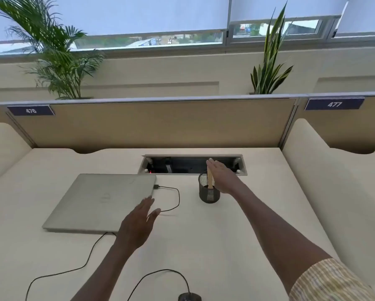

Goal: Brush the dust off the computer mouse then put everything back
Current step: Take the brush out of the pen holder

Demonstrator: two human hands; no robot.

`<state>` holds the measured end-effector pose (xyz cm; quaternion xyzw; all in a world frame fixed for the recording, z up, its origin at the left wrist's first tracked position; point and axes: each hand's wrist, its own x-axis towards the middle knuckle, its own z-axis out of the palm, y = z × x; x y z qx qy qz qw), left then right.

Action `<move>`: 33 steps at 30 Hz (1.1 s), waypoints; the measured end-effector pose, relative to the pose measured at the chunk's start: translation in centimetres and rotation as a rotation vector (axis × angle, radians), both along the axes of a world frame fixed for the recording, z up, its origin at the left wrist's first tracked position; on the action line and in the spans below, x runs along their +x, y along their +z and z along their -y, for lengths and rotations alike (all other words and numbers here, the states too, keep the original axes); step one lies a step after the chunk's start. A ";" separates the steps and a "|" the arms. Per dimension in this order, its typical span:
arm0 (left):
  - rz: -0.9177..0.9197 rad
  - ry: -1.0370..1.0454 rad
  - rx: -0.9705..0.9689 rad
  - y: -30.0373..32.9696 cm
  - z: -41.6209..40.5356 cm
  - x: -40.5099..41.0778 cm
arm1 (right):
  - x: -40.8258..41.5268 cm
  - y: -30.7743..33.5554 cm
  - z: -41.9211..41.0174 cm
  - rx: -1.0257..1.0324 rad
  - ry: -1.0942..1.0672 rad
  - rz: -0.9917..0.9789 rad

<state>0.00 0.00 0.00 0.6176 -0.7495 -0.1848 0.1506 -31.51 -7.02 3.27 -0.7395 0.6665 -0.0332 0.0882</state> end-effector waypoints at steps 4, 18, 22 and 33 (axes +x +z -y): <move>-0.002 0.000 -0.005 0.2 -0.2 0.0 | -0.2 0.7 0.5 0.012 0.015 0.049; -0.069 0.007 -0.071 1.0 -3.1 -0.4 | 1.4 0.4 -1.0 -0.063 -0.180 0.366; -0.139 -0.064 -0.117 1.7 -4.4 -0.9 | 1.5 2.5 -2.6 -0.197 -0.225 0.426; -0.382 -0.176 -0.151 2.4 -11.5 0.3 | 4.1 8.7 -11.6 -0.523 -0.301 0.482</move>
